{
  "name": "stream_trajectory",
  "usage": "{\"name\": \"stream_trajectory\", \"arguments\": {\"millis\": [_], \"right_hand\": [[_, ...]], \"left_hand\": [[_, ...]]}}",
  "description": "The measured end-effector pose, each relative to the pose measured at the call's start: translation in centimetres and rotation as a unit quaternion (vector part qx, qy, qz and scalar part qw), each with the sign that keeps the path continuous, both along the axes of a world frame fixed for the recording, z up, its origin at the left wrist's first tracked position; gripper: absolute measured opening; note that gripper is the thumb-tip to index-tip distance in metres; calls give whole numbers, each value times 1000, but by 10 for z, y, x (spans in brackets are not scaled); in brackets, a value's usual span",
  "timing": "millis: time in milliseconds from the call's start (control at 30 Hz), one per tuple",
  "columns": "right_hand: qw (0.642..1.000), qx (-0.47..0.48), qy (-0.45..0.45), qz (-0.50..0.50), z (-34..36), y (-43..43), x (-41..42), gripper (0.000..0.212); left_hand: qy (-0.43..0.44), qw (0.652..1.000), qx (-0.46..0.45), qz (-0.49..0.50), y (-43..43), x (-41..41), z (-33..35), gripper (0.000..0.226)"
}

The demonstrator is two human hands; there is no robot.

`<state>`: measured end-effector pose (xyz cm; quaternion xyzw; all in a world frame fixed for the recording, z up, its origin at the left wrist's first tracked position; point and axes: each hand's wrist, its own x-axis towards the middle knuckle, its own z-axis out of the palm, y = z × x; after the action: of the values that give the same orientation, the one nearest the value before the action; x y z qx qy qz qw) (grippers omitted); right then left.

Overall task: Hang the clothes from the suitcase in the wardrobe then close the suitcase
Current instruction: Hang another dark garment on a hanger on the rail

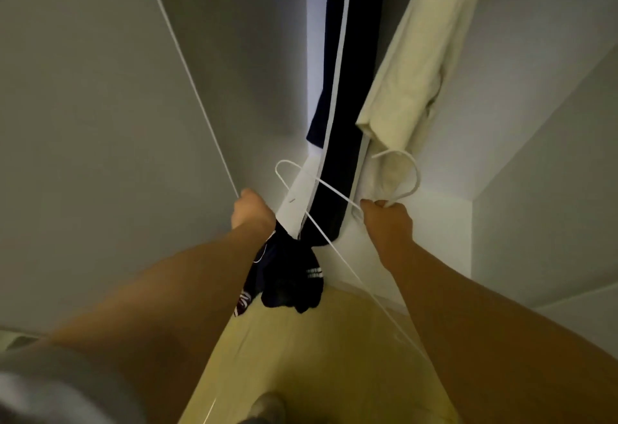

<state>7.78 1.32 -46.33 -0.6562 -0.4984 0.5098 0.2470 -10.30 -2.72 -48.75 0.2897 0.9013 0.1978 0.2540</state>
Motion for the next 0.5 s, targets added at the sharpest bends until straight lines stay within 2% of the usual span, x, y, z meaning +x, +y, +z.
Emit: {"name": "stream_trajectory", "arguments": {"millis": [167, 300, 433, 500], "right_hand": [[998, 39, 55, 19, 108, -6, 10, 21], [992, 93, 90, 6, 182, -8, 26, 35], [982, 135, 133, -23, 235, -12, 36, 40], [977, 149, 150, -27, 255, -16, 37, 41]], "left_hand": [[-5, 996, 87, 8, -4, -4, 120, 29], [5, 989, 145, 32, 0, -6, 211, 38], [82, 992, 98, 2, -2, -15, 272, 31], [84, 992, 87, -30, -8, -20, 292, 33]]}}
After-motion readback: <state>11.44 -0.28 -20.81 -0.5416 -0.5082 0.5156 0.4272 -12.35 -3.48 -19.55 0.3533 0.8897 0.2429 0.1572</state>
